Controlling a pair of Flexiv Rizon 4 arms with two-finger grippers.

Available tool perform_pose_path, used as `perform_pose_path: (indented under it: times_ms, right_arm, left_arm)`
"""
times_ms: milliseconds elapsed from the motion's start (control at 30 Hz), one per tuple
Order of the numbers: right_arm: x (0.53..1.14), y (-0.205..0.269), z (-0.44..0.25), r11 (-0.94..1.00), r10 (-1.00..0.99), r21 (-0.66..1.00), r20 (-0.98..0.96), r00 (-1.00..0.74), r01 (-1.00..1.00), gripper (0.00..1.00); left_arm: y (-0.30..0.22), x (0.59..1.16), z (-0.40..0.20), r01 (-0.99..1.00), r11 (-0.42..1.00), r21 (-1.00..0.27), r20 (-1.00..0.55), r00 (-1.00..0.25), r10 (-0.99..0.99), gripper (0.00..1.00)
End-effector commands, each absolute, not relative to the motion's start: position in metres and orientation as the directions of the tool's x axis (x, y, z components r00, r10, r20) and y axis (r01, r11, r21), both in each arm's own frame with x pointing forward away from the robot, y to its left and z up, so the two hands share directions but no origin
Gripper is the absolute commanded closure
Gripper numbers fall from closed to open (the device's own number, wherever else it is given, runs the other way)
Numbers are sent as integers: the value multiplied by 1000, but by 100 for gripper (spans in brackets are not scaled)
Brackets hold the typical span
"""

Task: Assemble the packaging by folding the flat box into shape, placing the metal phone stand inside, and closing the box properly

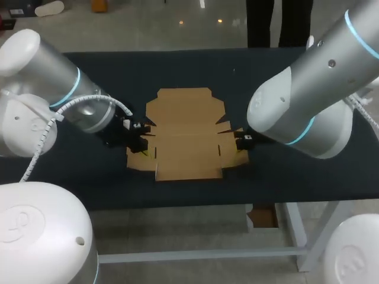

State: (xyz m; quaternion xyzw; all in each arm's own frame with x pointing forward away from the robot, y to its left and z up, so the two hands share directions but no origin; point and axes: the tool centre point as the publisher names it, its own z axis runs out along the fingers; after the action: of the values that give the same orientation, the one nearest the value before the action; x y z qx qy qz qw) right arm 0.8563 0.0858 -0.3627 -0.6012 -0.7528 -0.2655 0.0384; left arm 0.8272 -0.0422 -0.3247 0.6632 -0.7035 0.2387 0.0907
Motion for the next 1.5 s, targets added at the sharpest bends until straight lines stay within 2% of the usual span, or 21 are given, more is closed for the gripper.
perform_pose_path:
  times_ms: [33, 767, 1500]
  right_arm:
    - [866, 75, -357, 141, 719, 344, 609, -334, 928, 100]
    - [933, 56, -357, 117, 662, 358, 667, -341, 926, 100]
    - [955, 50, -361, 127, 668, 385, 648, -365, 914, 100]
  left_arm:
    - [-35, 834, -320, -978, 10, -210, 455, -107, -884, 100]
    - [1, 911, -319, -979, 15, -205, 500, -118, -858, 100]
    - [22, 943, -326, -965, 75, -252, 499, -196, -844, 100]
